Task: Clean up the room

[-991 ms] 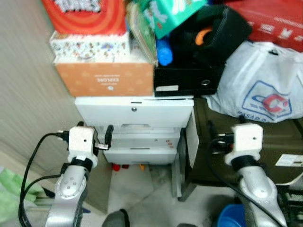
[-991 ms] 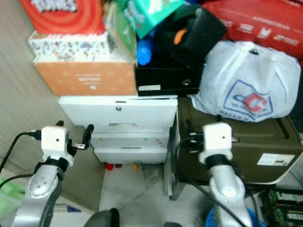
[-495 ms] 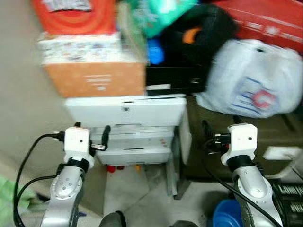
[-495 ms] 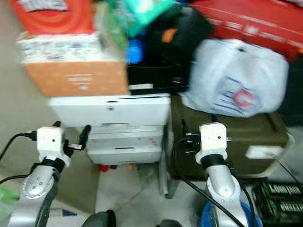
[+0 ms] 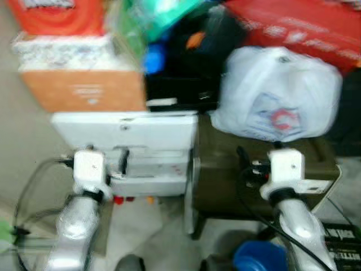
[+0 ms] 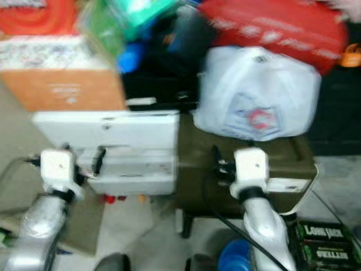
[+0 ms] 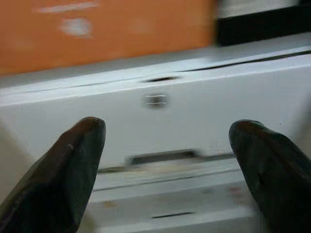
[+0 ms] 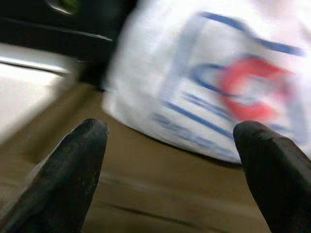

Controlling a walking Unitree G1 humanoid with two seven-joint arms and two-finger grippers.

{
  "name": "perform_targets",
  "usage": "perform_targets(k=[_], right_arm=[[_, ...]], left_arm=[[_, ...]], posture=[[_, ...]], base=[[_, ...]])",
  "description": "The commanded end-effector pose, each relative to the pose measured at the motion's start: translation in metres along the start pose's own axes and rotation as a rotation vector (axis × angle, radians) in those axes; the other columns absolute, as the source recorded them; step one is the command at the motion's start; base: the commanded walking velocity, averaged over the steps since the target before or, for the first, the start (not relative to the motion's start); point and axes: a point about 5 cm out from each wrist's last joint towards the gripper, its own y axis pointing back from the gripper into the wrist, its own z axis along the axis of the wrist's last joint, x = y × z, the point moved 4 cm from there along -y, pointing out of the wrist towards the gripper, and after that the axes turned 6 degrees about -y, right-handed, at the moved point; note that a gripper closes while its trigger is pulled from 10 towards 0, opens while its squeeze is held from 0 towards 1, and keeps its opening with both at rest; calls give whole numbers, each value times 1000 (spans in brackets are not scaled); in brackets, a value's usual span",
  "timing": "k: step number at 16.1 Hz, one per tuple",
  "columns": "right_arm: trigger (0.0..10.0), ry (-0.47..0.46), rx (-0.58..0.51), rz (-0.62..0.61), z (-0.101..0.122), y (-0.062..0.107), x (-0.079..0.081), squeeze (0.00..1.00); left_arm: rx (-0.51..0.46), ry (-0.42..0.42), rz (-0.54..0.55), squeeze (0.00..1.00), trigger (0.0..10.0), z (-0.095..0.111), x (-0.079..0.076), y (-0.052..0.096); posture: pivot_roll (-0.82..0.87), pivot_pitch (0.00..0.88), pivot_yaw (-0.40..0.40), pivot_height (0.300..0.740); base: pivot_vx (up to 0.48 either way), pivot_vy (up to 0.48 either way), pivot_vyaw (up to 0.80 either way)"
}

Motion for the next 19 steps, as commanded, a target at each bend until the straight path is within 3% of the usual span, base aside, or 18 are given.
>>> perform_targets(k=[1, 5, 11, 19], right_arm=[[10000, 3, -6, 8, 3, 0, 1, 0], [10000, 8, -10, 34, 3, 1, 6, 0], [10000, 9, -9, 37, 2, 0, 5, 0], [10000, 7, -9, 43, 0, 0, 6, 0]], left_arm=[[8, 0, 19, 0, 10000, -1, 7, 1], [10, -23, 95, 0, 10000, -2, 20, 5], [12, -59, 139, 0, 10000, -1, 28, 4], [26, -112, 244, 0, 10000, -4, 44, 18]], posture=[[-83, 108, -21, 740], [-82, 109, -22, 740], [-78, 102, -25, 740], [-69, 98, -21, 740]], base=[[0, 0, 0], [0, 0, 800], [0, 0, 800], [0, 0, 800]])
